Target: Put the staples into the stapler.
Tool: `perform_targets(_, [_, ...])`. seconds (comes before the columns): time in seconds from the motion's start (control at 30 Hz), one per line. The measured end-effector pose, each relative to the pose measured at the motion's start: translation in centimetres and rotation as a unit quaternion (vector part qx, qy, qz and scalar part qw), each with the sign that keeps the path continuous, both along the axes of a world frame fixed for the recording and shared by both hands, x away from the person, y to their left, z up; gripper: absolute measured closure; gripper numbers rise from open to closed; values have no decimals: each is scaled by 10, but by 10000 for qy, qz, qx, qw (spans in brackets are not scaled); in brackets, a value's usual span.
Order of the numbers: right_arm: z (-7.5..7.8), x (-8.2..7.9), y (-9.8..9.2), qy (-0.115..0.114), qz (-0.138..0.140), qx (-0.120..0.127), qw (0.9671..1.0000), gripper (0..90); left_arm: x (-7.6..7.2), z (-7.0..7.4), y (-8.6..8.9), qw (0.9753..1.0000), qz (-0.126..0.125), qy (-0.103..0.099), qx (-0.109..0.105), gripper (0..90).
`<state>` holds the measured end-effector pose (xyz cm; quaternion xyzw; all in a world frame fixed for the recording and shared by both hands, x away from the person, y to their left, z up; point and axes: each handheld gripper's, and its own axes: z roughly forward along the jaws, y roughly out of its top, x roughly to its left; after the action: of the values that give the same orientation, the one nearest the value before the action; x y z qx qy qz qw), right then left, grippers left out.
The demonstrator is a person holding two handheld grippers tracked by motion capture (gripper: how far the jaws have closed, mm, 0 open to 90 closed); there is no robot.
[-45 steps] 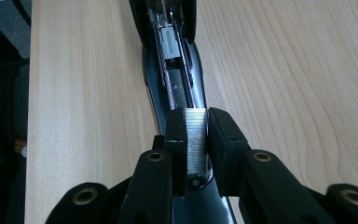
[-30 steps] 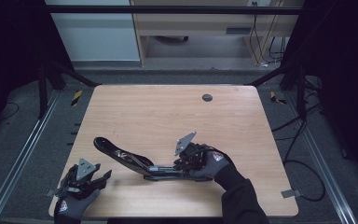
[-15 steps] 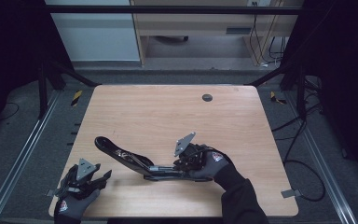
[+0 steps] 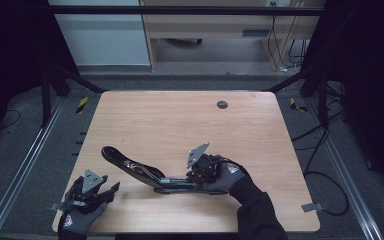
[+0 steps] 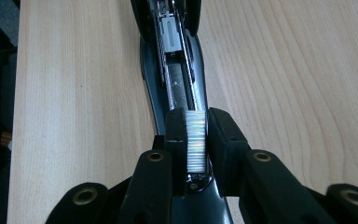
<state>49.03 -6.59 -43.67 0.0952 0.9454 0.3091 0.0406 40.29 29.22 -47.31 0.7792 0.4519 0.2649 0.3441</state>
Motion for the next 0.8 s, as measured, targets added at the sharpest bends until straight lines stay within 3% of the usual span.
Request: perform_targets(0.8, [3,0,0,111,153,107,9998,785,0,0,0,10000,4,-2,0,475])
